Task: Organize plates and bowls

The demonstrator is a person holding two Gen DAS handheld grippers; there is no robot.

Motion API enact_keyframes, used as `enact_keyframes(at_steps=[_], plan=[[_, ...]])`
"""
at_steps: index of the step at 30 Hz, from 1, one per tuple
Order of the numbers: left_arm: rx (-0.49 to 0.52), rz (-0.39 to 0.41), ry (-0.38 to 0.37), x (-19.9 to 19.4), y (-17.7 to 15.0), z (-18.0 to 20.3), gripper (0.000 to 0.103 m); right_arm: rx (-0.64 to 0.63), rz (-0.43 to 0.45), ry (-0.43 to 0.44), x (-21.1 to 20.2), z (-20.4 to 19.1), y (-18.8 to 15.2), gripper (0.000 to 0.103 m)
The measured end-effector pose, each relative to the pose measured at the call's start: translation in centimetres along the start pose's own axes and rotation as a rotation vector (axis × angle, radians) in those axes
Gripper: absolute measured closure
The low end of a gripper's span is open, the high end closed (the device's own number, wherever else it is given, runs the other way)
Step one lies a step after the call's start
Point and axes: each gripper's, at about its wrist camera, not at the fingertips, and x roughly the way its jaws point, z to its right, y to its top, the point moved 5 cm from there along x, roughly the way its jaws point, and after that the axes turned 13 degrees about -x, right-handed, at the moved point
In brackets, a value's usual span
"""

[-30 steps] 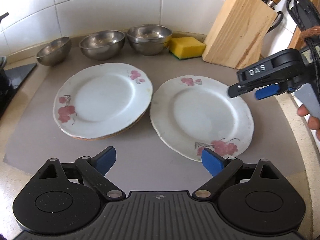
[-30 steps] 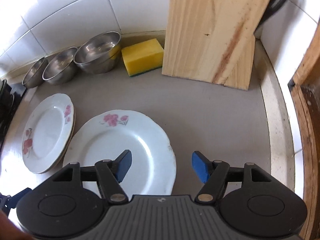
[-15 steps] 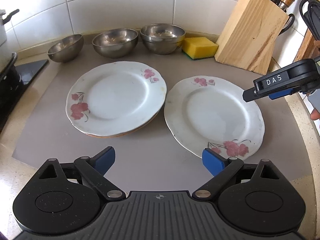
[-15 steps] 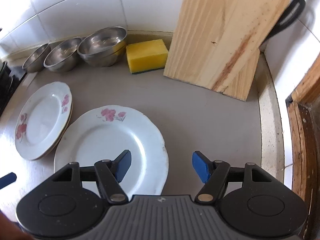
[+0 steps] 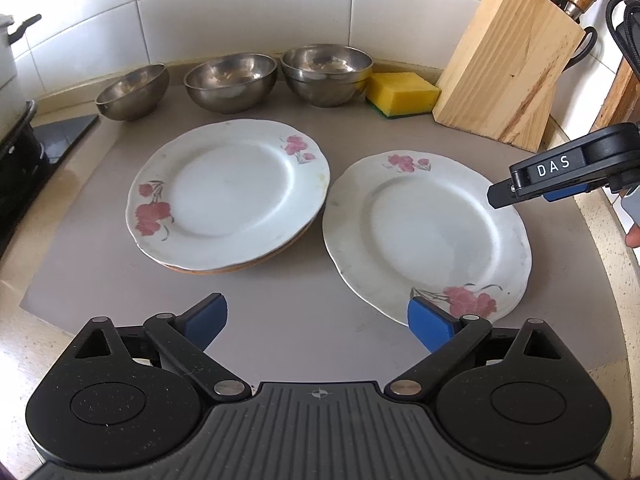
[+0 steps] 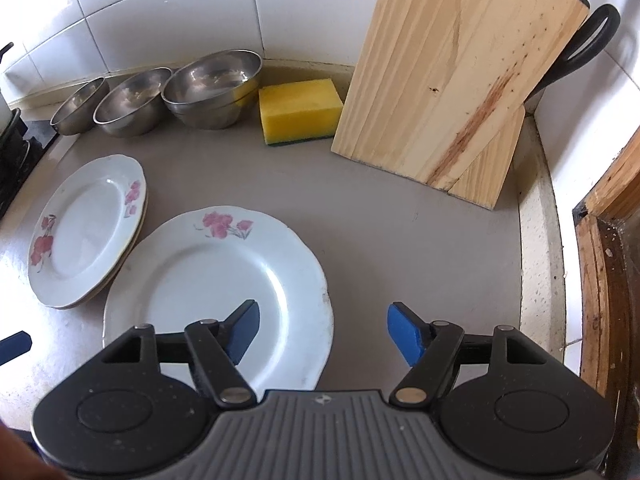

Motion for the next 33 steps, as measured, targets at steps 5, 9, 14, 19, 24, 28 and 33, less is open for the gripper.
enact_keyframes(at_steps=[5,9,14,19,24,28,33], plan=[[0.003,-0.006,-0.008,0.3,-0.2,0.6,0.009,0.013,-0.006,0.017,0.6,0.4,0.0,0.050],[-0.002,-0.012,-0.014,0.6,-0.2,0.9,0.009,0.027,-0.013,0.017,1.0,0.9,-0.1,0.050],[-0.016,-0.031,-0.019,1.2,-0.4,1.0,0.009,0.041,-0.015,0.032,1.6,1.0,0.0,0.050],[-0.035,-0.040,-0.017,1.9,-0.2,1.0,0.009,0.054,-0.027,0.057,2.6,0.9,-0.1,0.050],[-0.061,-0.040,-0.022,2.6,0.5,1.0,0.009,0.078,-0.016,0.085,3.1,0.7,-0.1,0.049],[-0.061,-0.047,-0.021,3.3,1.0,1.4,0.011,0.084,-0.008,0.095,3.2,0.6,0.2,0.049],[-0.054,-0.064,-0.020,4.0,1.2,1.7,0.015,0.085,0.000,0.105,3.3,0.6,0.5,0.049]])
